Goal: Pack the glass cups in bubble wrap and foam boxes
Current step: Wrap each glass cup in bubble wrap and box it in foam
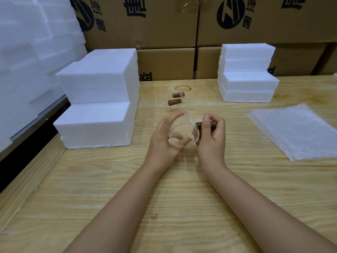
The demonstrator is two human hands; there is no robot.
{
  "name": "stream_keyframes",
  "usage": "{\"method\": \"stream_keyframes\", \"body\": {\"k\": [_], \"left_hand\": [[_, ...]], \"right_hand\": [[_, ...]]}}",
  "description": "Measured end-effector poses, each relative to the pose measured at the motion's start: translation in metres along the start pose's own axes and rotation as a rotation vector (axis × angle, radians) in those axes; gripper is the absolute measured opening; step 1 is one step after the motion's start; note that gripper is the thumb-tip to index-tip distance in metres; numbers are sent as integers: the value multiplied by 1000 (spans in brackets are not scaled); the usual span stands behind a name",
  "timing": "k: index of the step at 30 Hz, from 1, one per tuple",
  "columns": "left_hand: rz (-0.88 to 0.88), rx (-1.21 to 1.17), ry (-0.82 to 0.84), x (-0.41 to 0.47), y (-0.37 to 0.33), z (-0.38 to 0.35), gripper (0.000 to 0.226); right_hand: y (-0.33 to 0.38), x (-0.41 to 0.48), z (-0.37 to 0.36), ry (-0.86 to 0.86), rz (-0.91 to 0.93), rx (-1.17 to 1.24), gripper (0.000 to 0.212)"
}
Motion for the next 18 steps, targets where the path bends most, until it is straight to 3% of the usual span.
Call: {"method": "stream_keyframes", "body": {"k": [4,8,11,14,18], "left_hand": [[116,-109,14,1,5,0,98],[384,-347,203,2,17,5,118],[529,-548,272,4,16,7,109],[605,-612,225,5,11,7,114],[626,-619,204,5,15,9,77]], "right_hand": [[2,1,0,20,128,-36,11],[2,1,3,25,229,-99,8],[2,5,7,19,267,-119,12],[2,4,5,38,304,-117,10],[2,1,5,55,272,-70,13]]}}
Point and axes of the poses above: each hand's wrist, its own x-axis towards the middle knuckle, its own z-axis out of the back of the hand, y = z × x, the point moved 3 cm from there along x, towards the middle knuckle, and after that the axes turned 8 degrees about -x, right-handed, at the moved point
